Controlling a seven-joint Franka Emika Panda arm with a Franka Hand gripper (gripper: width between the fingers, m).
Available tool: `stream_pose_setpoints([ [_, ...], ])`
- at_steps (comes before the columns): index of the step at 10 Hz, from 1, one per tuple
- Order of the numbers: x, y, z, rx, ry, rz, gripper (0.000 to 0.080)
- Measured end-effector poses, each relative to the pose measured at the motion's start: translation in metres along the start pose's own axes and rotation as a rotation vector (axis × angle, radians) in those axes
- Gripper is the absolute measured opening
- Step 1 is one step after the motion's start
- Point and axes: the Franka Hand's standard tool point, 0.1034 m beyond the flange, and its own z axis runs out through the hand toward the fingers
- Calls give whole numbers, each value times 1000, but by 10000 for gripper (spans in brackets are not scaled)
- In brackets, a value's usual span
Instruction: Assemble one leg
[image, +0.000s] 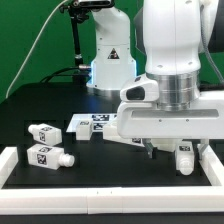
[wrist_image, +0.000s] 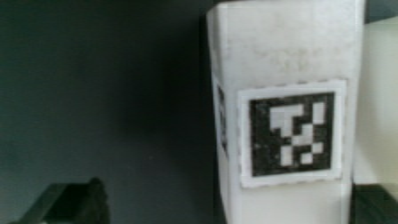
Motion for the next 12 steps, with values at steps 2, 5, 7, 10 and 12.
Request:
stream_pose_setpoints([
  [2, 0, 0, 0, 0, 0, 0, 391],
  [5, 0, -1, -2, 1, -9, 0, 284],
  [7, 3, -13, -29, 19, -21, 8, 284],
  [10, -32, -47, -50, 31, -23, 78, 284],
  [12, -39, -54, -50, 28, -28, 84, 285],
])
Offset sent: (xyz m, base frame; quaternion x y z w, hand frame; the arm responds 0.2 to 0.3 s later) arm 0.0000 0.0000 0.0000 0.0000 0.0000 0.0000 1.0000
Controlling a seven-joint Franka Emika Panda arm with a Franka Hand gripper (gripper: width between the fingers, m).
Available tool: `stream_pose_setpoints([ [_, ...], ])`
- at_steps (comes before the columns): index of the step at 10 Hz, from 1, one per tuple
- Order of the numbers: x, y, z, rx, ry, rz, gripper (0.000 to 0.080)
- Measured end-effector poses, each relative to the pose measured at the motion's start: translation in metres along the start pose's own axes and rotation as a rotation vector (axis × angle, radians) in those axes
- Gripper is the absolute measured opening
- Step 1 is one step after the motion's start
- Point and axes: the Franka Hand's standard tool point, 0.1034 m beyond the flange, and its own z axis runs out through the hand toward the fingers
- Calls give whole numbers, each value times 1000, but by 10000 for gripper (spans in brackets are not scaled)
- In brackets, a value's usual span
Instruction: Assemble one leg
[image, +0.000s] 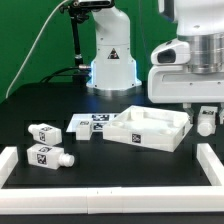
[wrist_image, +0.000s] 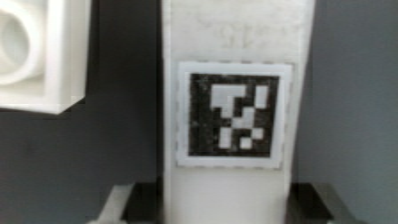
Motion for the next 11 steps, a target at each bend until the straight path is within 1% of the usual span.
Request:
stream_pose_setpoints([
  [3, -1, -1, 1, 1, 13, 10, 285],
  [4, -18, -6, 10, 2, 48, 3, 285],
  [5, -41, -6, 22, -7, 49, -12, 285],
  [6, -56, -8, 35, -16, 51, -10, 285],
  [7, -63, -8, 47, -24, 49, -17, 285],
  [8, -64, -5, 53, -30, 45, -16, 285],
  [10, -66, -1, 60, -38, 37, -23, 285],
  [11, -63, 1, 60, -36, 44, -22, 285],
])
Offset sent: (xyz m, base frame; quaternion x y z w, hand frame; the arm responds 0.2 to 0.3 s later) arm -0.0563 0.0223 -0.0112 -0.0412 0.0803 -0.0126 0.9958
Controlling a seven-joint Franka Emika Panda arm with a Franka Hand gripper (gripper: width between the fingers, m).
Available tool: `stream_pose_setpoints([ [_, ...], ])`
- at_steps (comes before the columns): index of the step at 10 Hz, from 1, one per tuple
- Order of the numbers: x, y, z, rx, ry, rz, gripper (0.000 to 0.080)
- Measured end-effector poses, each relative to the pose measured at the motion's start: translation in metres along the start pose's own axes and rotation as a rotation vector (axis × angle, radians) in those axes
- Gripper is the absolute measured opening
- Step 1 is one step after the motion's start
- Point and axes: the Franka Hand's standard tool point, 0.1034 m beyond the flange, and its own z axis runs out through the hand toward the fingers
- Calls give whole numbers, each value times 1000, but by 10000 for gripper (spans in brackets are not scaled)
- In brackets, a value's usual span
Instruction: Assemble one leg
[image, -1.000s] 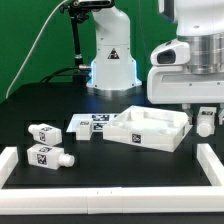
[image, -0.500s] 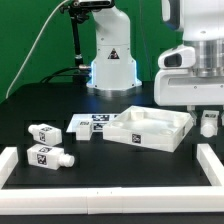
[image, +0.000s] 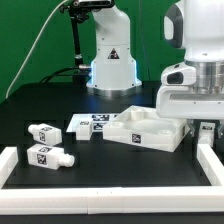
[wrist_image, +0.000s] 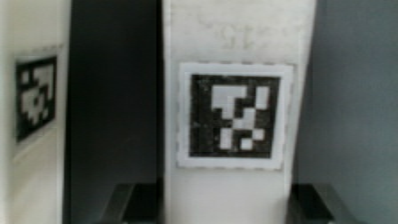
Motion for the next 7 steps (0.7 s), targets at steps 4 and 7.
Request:
stream_pose_setpoints([
  [4, 4, 4, -4, 2, -4, -7, 422],
  [7, 10, 14, -62, 34, -14, 11, 644],
])
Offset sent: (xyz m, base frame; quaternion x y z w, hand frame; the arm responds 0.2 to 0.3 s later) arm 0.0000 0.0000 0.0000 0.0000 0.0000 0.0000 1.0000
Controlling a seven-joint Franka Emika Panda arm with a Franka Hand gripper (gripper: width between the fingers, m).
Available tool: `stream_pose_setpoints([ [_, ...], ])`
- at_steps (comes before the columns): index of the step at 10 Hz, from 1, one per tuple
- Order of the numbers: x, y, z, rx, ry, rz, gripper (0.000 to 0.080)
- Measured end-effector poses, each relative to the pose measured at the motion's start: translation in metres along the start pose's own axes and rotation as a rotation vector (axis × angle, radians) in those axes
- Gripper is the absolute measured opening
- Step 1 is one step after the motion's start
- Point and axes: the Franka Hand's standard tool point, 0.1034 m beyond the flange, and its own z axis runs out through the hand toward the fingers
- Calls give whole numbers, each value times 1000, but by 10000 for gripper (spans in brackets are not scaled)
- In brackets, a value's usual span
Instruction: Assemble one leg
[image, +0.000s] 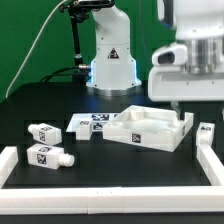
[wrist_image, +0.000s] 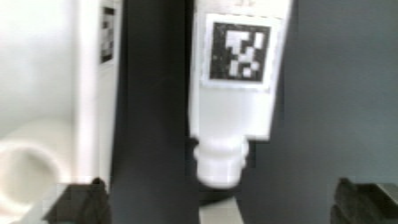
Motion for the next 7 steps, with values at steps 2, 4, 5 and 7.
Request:
stream_pose_setpoints([
  [2, 9, 22, -22, 7, 9, -3, 649],
  [4, 15, 30, -21, 4, 10, -4, 649],
  [5, 14, 29, -21, 4, 9, -5, 649],
  [7, 14, 33, -20, 2, 7, -3, 649],
])
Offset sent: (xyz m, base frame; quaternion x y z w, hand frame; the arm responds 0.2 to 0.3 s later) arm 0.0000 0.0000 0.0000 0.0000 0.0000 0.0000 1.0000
